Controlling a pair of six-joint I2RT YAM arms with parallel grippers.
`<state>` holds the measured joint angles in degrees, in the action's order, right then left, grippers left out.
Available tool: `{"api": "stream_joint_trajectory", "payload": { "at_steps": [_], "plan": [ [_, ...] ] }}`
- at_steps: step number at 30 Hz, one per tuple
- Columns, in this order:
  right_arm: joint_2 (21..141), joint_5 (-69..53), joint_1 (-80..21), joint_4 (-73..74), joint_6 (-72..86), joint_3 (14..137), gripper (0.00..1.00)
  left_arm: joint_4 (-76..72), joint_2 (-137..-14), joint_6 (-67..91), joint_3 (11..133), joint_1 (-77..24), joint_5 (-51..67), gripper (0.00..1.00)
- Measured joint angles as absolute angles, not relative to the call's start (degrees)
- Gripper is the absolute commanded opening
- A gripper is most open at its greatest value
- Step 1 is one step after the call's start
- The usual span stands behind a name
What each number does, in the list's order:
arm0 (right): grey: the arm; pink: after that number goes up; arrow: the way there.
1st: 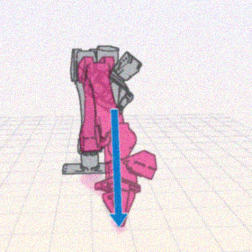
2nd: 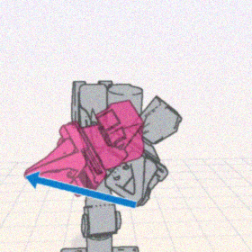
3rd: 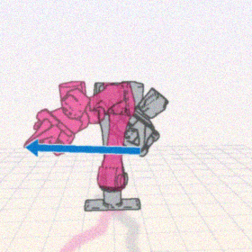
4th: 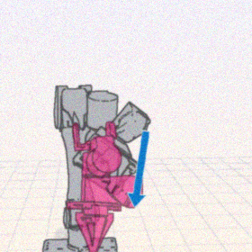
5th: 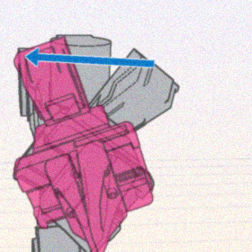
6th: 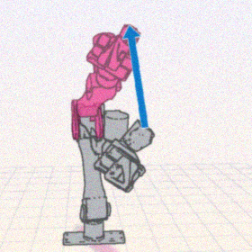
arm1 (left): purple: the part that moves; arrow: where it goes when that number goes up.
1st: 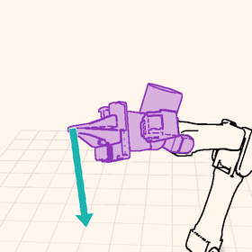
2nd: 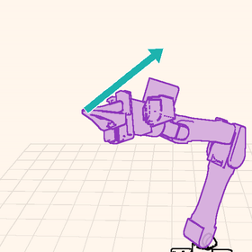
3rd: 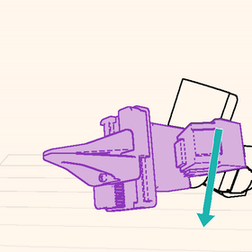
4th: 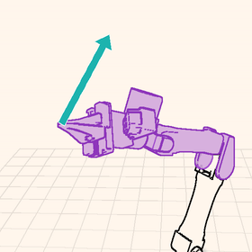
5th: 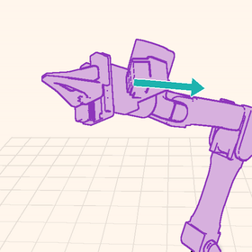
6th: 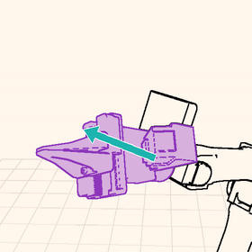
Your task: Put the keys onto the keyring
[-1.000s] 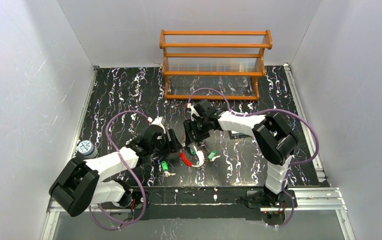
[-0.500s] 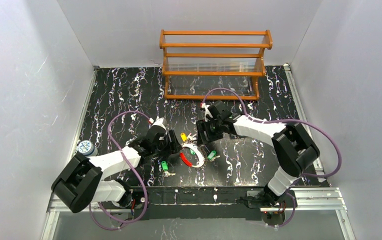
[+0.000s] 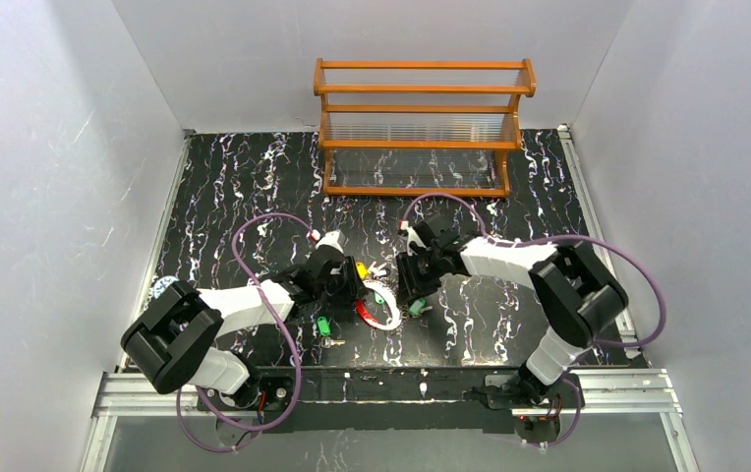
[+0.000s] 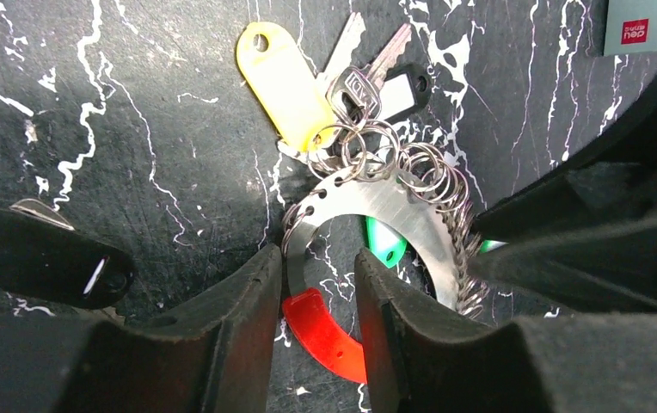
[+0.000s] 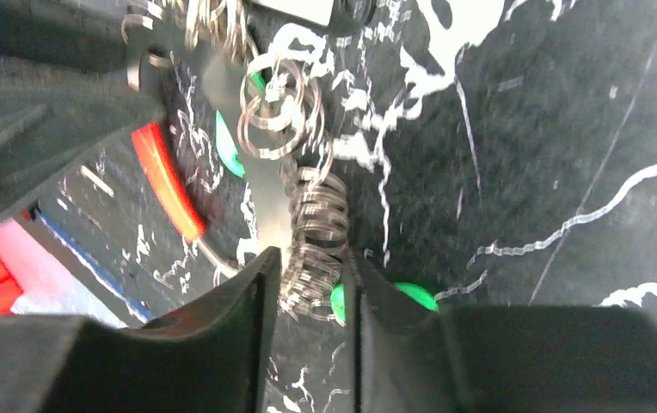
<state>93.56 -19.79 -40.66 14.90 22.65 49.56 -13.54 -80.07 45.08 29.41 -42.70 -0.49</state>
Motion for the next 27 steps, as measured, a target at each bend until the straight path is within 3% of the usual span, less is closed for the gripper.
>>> {"api": "stream_joint_trajectory", "payload": {
  "at_steps": [5, 14, 17, 21, 24, 25, 27],
  "plan": [
    [101.23, -23.62, -40.42, 15.94, 22.57, 56.47, 0.03, -12.32, -79.70, 46.22, 29.63, -44.64, -3.77, 0.31],
    [114.48, -20.29, -40.16, 17.61, 20.40, 77.17, 0.01, -8.54, -78.00, 48.99, 29.56, -48.38, -7.44, 0.30],
    [115.13, -17.04, -40.47, 18.57, 19.25, 80.07, 0.12, -8.21, -77.89, 49.58, 29.56, -50.37, -7.97, 0.39],
    [114.10, -12.97, -40.69, 19.77, 17.98, 80.38, 0.19, -5.48, -76.23, 49.89, 29.74, -51.37, -9.56, 0.51],
    [110.54, -10.37, -40.66, 19.90, 17.76, 76.25, 0.24, -2.26, -74.43, 49.47, 29.82, -51.62, -11.60, 0.55],
    [108.53, -9.67, -40.66, 20.40, 17.78, 74.17, 0.33, -1.28, -73.93, 49.41, 29.82, -51.62, -12.19, 0.56],
    [104.31, -8.51, -40.66, 20.80, 17.96, 70.22, 0.37, 0.64, -72.93, 48.97, 29.82, -51.62, -13.45, 0.57]
  ]
}}
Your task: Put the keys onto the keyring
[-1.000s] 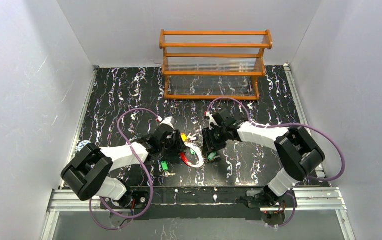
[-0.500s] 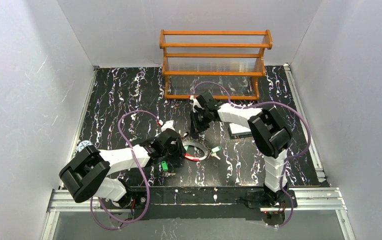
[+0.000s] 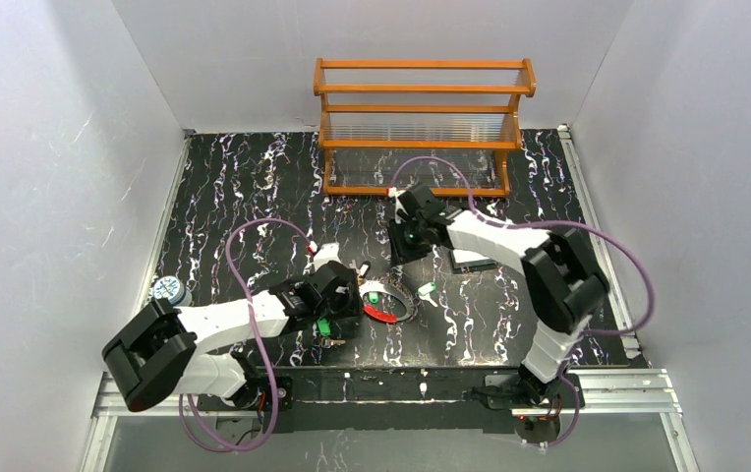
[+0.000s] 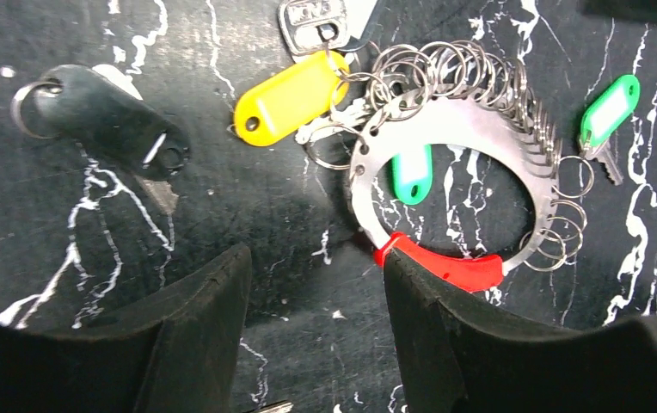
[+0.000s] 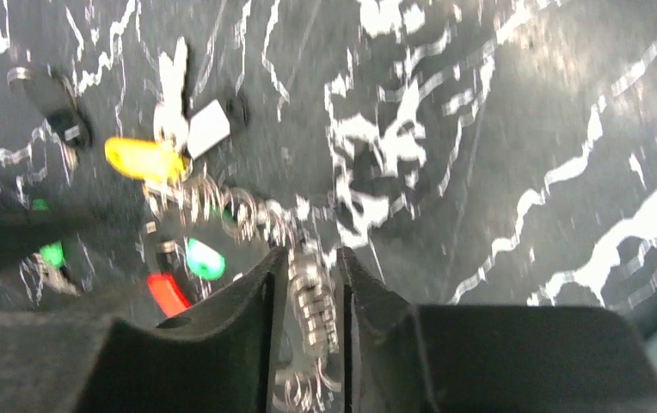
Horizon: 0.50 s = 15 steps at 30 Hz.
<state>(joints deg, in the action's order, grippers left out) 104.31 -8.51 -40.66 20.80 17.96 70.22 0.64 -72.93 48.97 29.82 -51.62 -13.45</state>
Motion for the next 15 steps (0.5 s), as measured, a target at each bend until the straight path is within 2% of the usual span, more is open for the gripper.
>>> {"api": "stream_joint_trajectory", "payload": {
  "at_steps": [5, 11, 15],
  "plan": [
    [92.03, -6.35, -40.62, 21.96, 19.07, 60.82, 0.38, 2.31, -70.59, 48.16, 29.82, -51.59, -15.75, 0.58],
    [80.38, -9.15, -40.56, 22.74, 24.10, 50.35, 0.39, -0.21, -69.14, 47.97, 29.63, -51.59, -15.84, 0.59],
    [75.53, -12.23, -40.56, 23.44, 28.64, 44.42, 0.51, -2.09, -69.14, 48.18, 29.63, -51.59, -14.57, 0.59]
  ]
}}
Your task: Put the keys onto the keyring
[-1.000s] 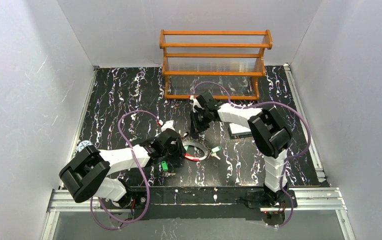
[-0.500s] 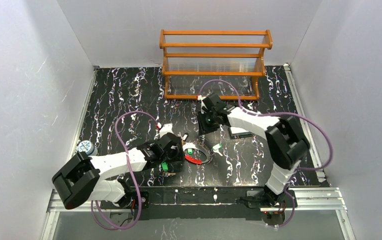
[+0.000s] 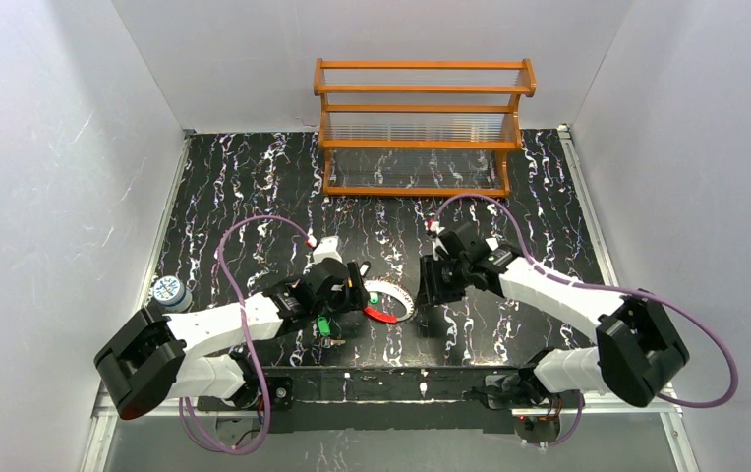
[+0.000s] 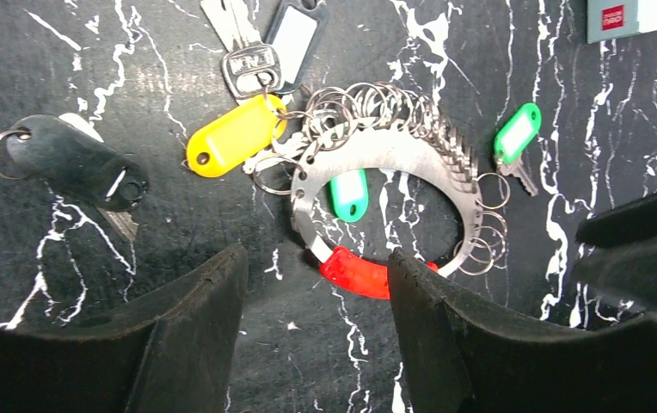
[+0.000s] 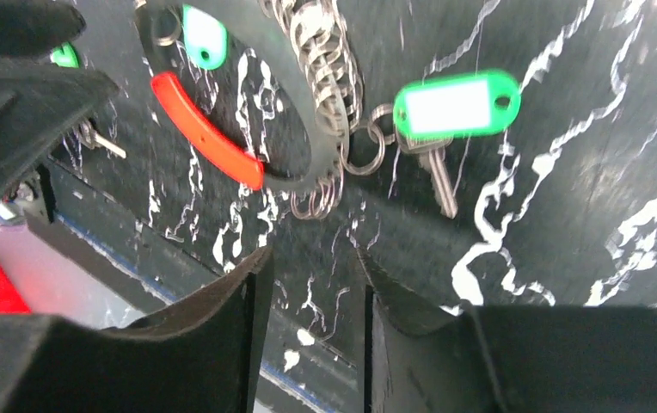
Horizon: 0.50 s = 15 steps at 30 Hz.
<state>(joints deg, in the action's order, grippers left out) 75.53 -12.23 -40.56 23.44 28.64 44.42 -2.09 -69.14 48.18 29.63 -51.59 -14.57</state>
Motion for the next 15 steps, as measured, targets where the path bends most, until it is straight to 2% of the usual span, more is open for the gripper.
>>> {"api": "stream_joint_trajectory", "payload": {
  "at_steps": [3, 6, 10, 15],
  "plan": [
    [72.40, -13.72, -40.56, 24.03, 31.22, 41.04, 0.61, -2.76, -69.10, 48.80, 29.63, -51.59, -13.37, 0.59],
    [70.26, -15.05, -40.56, 24.38, 33.01, 39.68, 0.62, -2.42, -68.10, 49.30, 29.63, -51.59, -12.62, 0.60],
    [69.47, -16.86, -40.56, 24.14, 34.74, 39.59, 0.60, -1.98, -65.04, 49.69, 29.63, -51.59, -12.58, 0.60],
    [69.89, -19.44, -40.56, 21.74, 36.95, 38.15, 0.51, -1.65, -62.22, 50.13, 29.61, -51.59, -12.34, 0.60]
  ]
}}
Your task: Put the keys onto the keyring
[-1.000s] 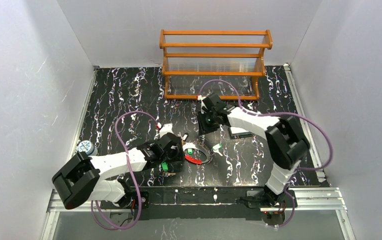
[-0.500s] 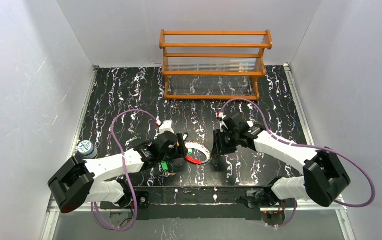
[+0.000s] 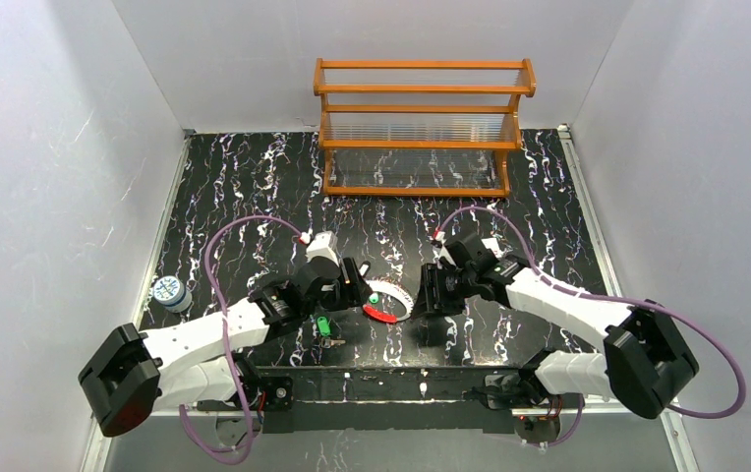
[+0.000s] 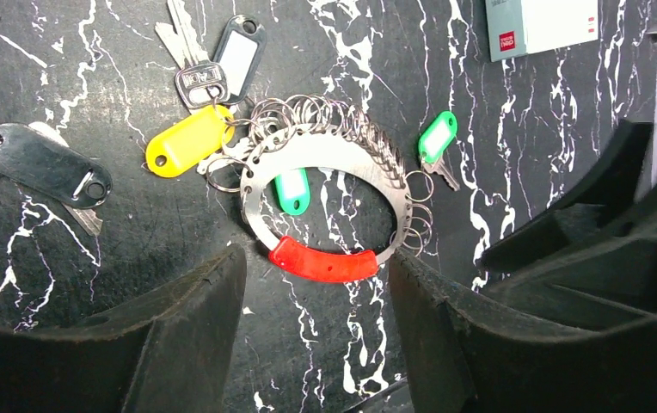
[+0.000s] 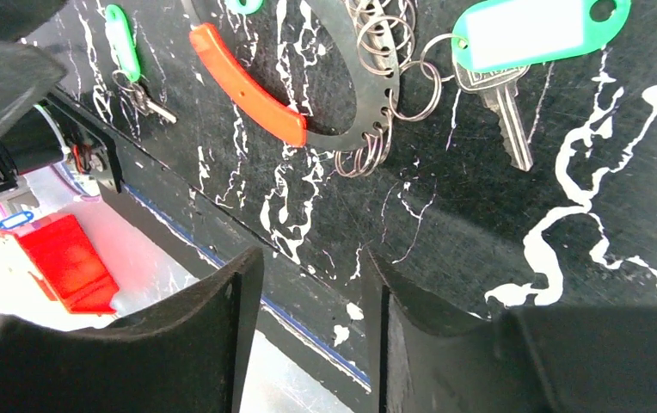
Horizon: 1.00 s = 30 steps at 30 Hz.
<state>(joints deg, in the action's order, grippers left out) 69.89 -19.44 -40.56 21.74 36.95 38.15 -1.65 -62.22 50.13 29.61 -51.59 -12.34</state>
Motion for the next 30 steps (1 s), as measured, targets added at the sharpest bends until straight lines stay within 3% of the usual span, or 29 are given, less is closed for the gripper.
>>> {"api": "stream_joint_trajectory", "payload": {
  "at_steps": [8, 19, 30],
  "plan": [
    [75.22, -20.78, -40.56, 16.93, 37.76, 35.40, 0.49, -1.37, -62.22, 49.45, 29.43, -51.59, -10.48, 0.58],
    [76.95, -21.06, -39.81, 13.45, 36.73, 34.35, 0.56, 2.09, -65.73, 46.37, 32.73, -51.59, -8.97, 0.56],
    [87.29, -25.36, -36.64, 9.91, 34.65, 39.66, 0.56, 3.81, -86.43, 37.47, 47.22, -51.62, -8.99, 0.46]
  ]
}}
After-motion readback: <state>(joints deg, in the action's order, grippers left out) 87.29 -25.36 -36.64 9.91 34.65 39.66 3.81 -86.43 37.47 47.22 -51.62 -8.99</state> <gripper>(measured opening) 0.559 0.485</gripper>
